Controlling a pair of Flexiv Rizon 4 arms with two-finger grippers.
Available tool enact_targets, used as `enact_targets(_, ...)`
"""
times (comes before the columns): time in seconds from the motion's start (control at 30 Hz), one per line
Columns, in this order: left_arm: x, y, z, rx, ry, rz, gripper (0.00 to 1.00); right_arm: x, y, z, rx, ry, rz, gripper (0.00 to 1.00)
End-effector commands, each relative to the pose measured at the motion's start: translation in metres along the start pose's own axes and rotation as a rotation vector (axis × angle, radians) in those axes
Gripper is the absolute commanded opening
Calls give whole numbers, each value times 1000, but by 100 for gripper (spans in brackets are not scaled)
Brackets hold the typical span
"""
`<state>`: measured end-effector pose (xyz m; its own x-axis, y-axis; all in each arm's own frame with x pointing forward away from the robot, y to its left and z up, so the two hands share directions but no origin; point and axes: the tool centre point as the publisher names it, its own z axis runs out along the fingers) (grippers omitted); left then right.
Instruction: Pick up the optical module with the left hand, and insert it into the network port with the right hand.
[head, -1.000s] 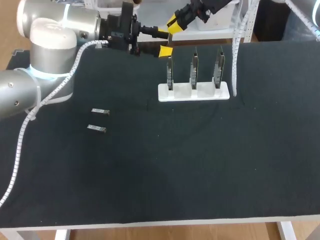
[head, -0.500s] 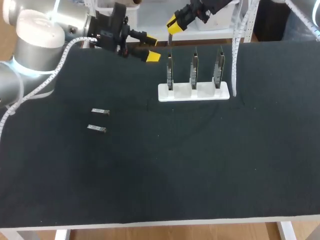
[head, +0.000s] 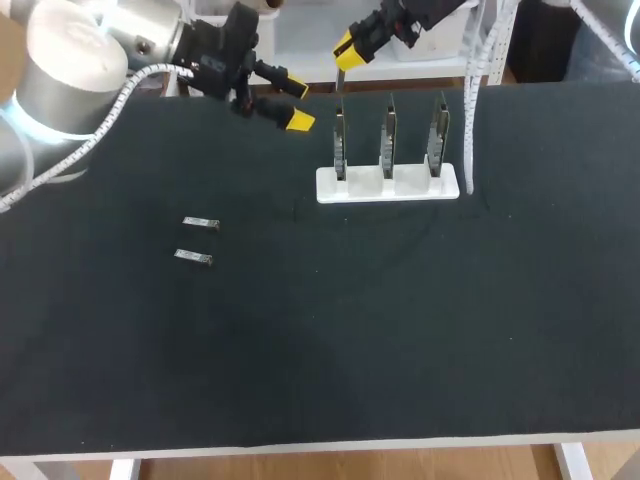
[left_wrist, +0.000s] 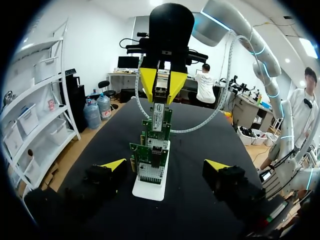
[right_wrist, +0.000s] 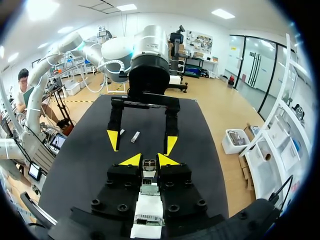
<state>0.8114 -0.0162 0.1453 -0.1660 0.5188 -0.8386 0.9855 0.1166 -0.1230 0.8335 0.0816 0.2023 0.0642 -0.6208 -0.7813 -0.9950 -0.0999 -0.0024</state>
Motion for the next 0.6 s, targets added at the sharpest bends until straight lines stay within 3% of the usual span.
enact_targets(0.03,1,2,0,3,3,0,100,-1,-8,-1,-305,3,1,0)
enact_targets(0.6,3,6,-1,-9,26,-77,100,0,-5,-3,-295,3,0,0)
